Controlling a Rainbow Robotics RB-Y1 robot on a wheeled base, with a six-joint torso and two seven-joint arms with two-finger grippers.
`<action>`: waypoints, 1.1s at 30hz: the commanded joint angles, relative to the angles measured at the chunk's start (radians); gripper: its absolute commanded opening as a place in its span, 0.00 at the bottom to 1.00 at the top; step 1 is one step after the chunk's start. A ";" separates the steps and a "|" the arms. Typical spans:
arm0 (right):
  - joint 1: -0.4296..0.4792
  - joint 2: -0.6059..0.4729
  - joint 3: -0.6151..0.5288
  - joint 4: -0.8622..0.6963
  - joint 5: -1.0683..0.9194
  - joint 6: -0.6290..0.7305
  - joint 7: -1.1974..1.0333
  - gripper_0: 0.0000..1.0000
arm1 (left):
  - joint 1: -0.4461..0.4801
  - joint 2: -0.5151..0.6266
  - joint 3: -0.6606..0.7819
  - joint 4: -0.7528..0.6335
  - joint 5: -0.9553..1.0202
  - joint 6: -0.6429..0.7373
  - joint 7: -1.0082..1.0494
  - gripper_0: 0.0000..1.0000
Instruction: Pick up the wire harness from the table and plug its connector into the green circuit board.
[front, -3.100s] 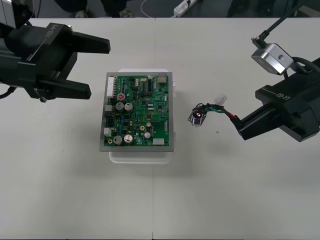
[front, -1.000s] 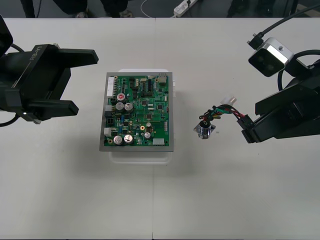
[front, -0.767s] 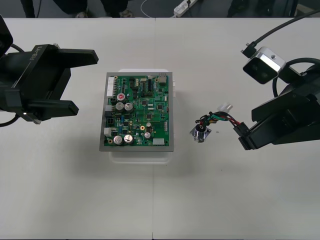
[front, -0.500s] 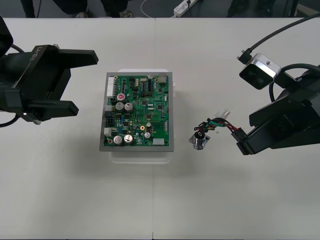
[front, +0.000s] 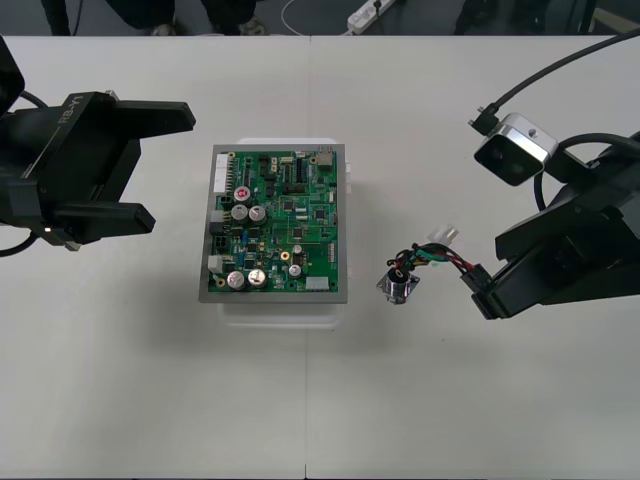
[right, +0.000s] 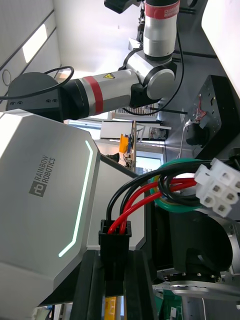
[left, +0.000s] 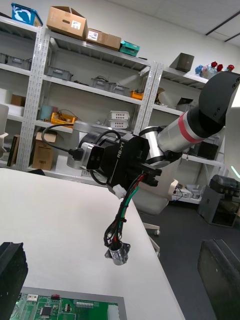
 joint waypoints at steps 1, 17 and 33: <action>-0.062 -0.040 0.073 -0.001 -0.022 0.002 0.004 0.00 | 0.017 -0.015 -0.002 -0.030 0.016 -0.032 -0.062 1.00; -0.213 0.024 0.176 0.103 -0.051 0.002 0.006 0.00 | 0.017 -0.016 -0.016 -0.030 0.020 -0.032 -0.074 1.00; -0.343 0.118 0.320 0.183 -0.059 0.002 0.007 0.00 | 0.021 -0.015 -0.014 -0.029 0.021 -0.032 -0.085 1.00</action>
